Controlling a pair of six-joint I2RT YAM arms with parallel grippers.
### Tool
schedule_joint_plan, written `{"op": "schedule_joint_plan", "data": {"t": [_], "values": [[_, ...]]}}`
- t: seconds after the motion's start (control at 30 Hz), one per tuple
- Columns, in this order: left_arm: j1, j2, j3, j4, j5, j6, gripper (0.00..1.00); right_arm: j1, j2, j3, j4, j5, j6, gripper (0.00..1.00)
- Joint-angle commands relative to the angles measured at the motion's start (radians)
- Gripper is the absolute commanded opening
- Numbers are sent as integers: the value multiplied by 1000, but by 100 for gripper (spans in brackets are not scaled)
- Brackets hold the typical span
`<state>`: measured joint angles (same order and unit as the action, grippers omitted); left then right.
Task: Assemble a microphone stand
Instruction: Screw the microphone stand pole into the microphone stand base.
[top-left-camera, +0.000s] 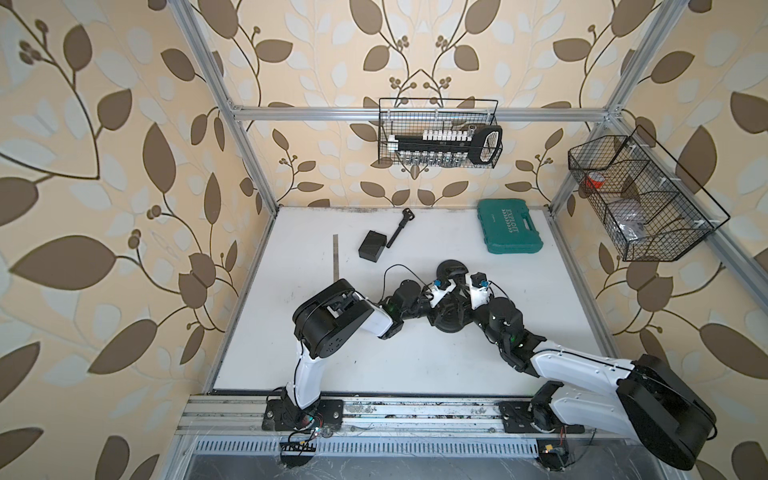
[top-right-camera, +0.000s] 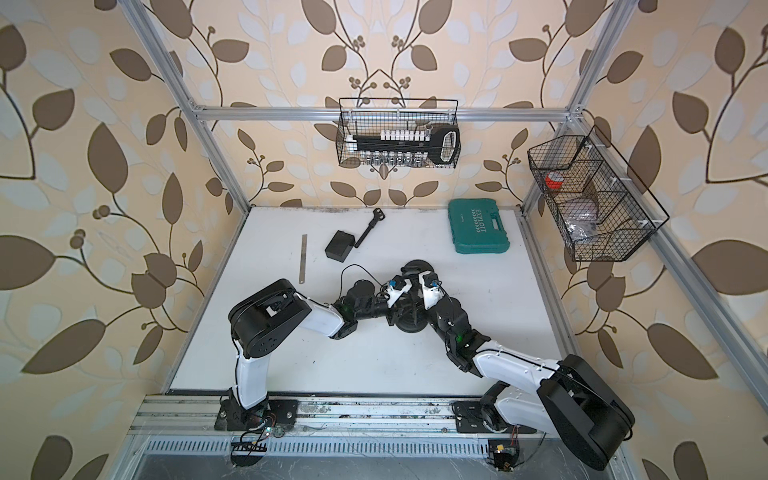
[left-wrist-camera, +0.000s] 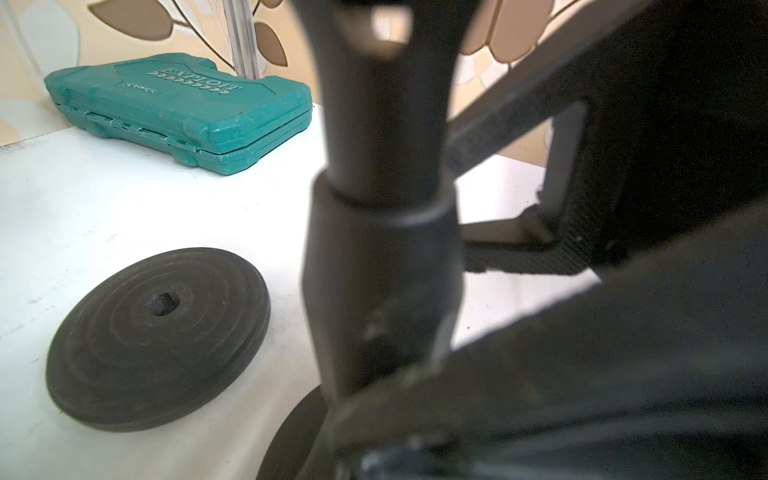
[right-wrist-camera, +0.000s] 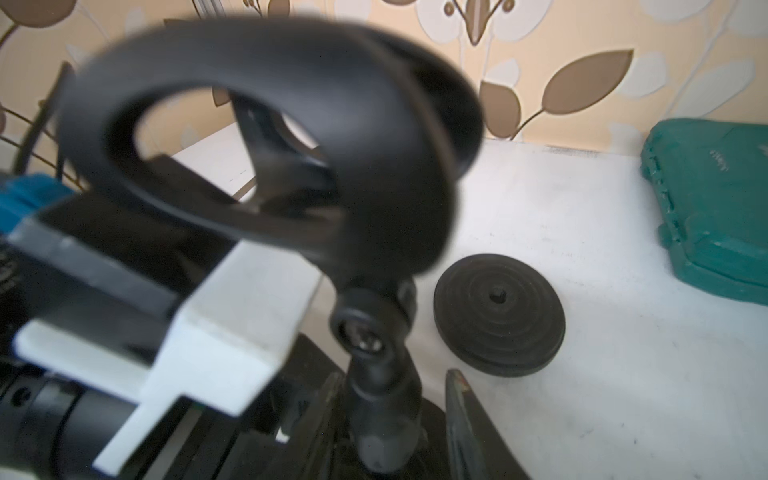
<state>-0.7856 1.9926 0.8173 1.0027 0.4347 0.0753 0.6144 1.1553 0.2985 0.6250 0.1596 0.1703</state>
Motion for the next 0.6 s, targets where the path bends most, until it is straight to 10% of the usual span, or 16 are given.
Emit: {"op": "schedule_joint_plan", "data": {"t": [0.0, 0.3, 0.57], "values": [[1, -14, -5, -32, -47, 30, 3, -43, -69, -8, -116, -149, -25, 54], [0, -92, -147, -6, -138, 41, 0, -170, -246, 17, -304, -416, -49, 59], [0, -178, -325, 48, -221, 39, 0, -190, -122, 97, -307, -692, -106, 55]]}}
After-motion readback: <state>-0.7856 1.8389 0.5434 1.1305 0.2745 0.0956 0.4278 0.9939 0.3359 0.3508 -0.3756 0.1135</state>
